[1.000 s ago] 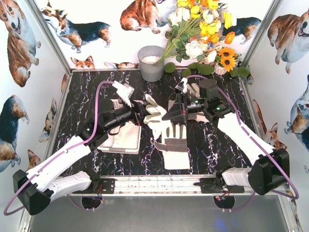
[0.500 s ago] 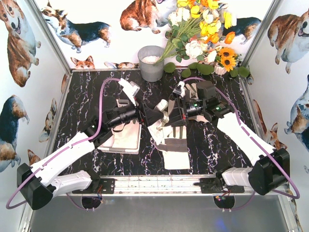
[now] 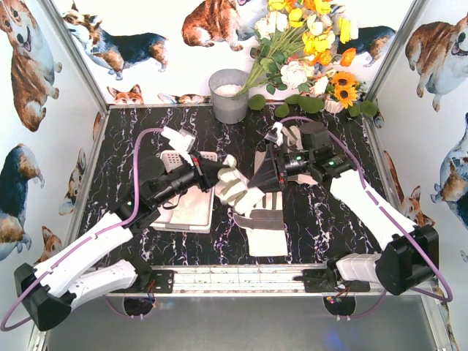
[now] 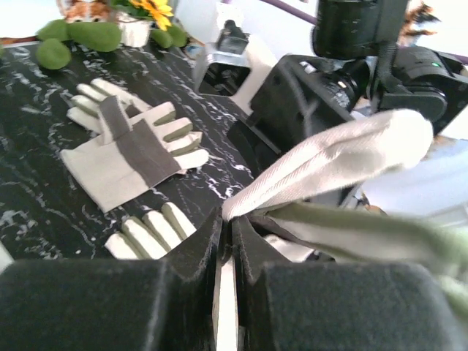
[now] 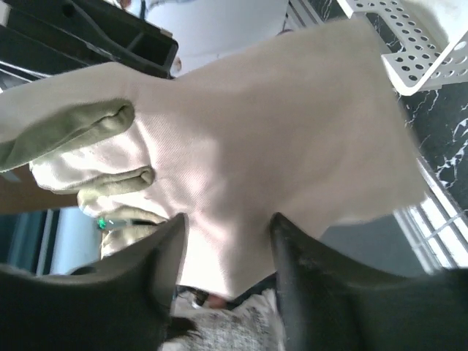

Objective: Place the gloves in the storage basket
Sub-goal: Pair the glove with the glove.

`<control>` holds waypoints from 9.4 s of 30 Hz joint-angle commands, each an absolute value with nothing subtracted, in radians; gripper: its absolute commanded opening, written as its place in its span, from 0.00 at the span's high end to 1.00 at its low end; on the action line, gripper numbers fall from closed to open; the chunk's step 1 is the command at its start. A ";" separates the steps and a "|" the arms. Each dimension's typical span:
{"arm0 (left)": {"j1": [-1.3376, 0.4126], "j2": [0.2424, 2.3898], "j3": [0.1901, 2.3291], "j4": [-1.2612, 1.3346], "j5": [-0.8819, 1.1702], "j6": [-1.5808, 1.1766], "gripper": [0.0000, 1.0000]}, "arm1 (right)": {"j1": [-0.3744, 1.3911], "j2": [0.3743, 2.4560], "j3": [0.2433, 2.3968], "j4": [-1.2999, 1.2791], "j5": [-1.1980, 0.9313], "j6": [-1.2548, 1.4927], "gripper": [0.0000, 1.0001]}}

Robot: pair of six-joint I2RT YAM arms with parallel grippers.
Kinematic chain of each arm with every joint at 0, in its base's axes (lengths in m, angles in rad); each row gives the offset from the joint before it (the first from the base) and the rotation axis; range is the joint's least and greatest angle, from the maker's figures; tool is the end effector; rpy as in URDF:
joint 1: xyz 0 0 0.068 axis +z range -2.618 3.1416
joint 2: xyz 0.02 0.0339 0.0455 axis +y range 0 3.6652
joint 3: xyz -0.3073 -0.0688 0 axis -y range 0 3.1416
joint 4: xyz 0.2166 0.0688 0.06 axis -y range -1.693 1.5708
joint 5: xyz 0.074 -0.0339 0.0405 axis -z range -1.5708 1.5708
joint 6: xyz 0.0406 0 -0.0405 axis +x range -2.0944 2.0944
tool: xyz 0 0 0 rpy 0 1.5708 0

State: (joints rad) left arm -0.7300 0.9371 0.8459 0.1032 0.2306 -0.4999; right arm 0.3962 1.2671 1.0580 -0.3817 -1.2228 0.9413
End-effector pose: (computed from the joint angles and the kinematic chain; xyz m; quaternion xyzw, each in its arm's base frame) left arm 0.1225 -0.1221 0.4025 0.1614 0.6842 -0.4737 0.5305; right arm 0.1932 0.1222 0.3715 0.0657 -0.7685 -0.6363 0.0117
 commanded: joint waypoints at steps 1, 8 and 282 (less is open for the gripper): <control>-0.730 0.895 0.840 0.032 0.087 -0.521 1.00 | 0.357 1.249 1.063 -0.312 -1.223 0.954 0.40; -0.729 0.913 0.892 -0.142 -0.071 -0.622 1.00 | 0.308 1.193 1.030 -0.390 -1.076 0.875 0.15; -0.767 1.763 1.072 -0.160 0.437 -0.474 0.99 | 0.603 0.924 0.866 -0.687 -0.174 0.469 0.31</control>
